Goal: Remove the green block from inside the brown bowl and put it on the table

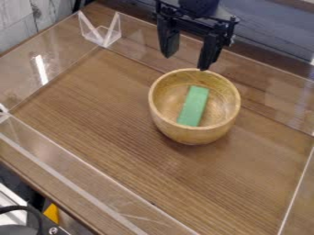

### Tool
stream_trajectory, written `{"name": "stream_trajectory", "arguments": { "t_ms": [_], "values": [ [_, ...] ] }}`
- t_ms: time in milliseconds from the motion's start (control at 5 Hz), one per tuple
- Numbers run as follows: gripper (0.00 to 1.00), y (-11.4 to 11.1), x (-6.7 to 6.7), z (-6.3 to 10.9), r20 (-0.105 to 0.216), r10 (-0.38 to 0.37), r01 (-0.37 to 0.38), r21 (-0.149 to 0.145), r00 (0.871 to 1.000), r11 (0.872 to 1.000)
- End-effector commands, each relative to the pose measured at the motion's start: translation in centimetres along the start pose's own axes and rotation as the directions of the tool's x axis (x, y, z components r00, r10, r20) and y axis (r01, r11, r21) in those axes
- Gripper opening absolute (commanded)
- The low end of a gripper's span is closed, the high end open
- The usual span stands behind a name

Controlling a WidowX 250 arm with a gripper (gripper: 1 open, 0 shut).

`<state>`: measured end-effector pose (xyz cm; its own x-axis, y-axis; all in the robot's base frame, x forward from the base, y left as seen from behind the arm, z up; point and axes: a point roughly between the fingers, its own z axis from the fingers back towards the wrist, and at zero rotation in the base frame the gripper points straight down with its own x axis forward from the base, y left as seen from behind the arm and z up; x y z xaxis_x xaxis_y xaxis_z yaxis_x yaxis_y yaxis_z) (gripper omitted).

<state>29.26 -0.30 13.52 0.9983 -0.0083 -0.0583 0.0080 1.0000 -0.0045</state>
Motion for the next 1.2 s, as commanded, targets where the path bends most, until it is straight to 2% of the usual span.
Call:
{"name": "stream_trajectory", "arguments": {
  "t_ms": [0, 200, 400, 600, 800, 1000],
  "values": [
    [1.00, -1.0, -0.3, -1.0, -0.008, -0.006, 0.006, 0.000, 1.000, 1.000],
    [1.00, -1.1, -0.7, -3.1, -0.026, -0.079, 0.079, 0.006, 0.997, 0.997],
    [1.00, -1.3, -1.0, -4.7, -0.031, -0.153, 0.153, 0.009, 0.988, 0.988],
    [1.00, -1.1, -2.1, -5.2, -0.030, -0.125, 0.125, 0.006, 0.992, 0.992],
    [1.00, -0.7, -3.1, -4.6, -0.028, -0.094, 0.094, 0.001, 0.995, 0.996],
    [1.00, -0.4, -2.7, -4.6, -0.027, -0.104, 0.104, -0.002, 0.994, 0.995]
  ]
}}
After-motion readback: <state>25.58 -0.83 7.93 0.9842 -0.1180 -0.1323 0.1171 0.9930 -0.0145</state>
